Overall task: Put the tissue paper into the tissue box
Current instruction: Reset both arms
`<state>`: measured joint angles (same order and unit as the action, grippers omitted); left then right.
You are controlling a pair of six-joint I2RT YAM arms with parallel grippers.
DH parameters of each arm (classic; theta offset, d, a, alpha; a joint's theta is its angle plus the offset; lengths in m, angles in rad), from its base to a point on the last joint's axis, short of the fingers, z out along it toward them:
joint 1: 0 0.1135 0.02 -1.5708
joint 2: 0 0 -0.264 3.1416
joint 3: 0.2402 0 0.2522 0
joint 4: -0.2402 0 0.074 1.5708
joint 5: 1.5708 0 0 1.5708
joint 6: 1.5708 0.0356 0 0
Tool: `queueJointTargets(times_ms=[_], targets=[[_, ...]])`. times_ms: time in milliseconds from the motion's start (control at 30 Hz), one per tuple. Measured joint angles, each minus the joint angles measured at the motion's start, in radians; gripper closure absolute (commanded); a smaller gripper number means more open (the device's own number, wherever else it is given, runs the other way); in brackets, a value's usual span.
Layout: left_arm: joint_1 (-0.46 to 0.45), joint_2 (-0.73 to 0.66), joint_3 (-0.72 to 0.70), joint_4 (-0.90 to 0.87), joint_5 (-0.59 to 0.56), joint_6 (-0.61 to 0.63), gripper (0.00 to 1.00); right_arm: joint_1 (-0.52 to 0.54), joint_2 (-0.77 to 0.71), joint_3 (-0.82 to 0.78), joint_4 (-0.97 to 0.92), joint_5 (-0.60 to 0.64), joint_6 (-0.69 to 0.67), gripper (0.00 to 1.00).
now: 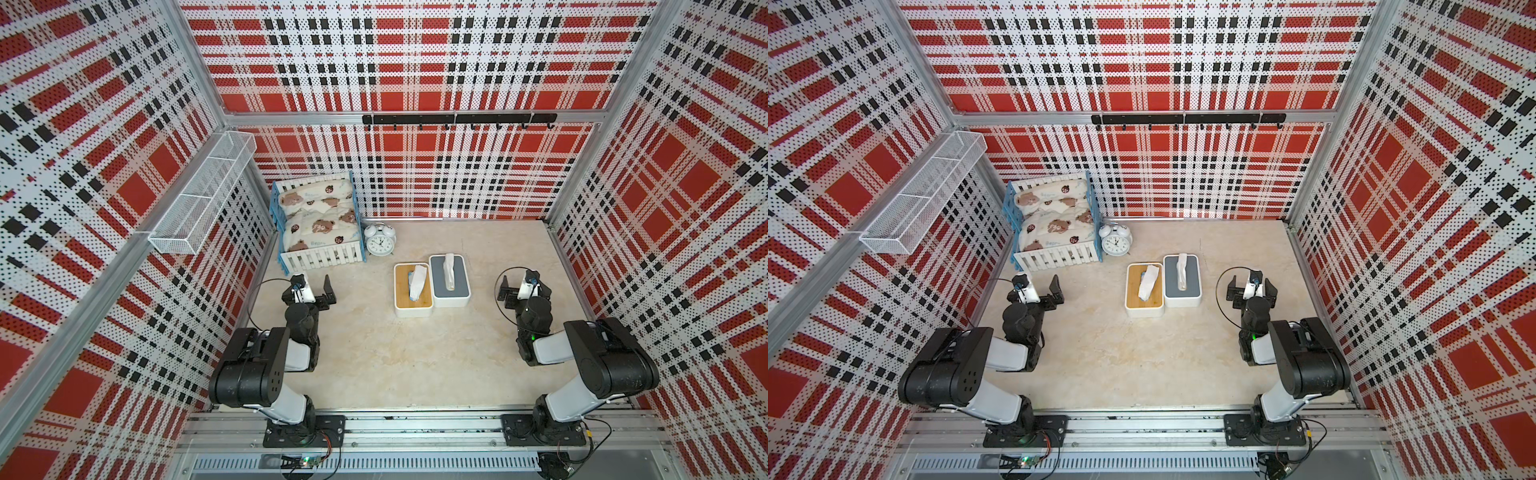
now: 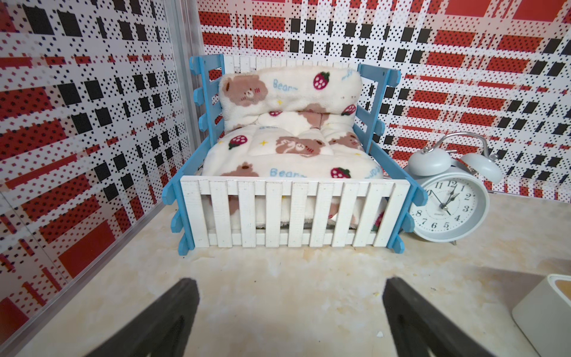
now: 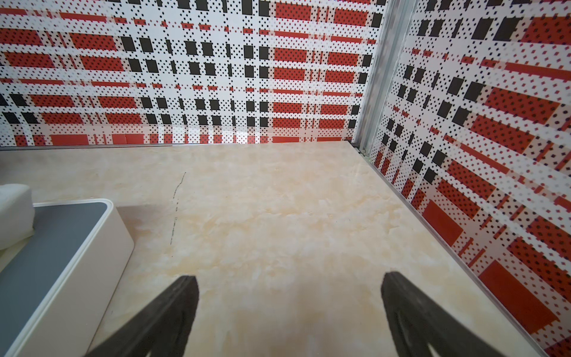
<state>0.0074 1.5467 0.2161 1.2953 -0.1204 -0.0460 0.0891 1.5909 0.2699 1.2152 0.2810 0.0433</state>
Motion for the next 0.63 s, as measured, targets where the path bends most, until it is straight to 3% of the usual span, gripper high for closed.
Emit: queueJointTargets(times_ms=[633], targets=[[0.0,0.0,0.0,0.0,0.0,0.002,0.01,-0.001,0.0,0.0,-0.014,-0.013,0.001,0.0]])
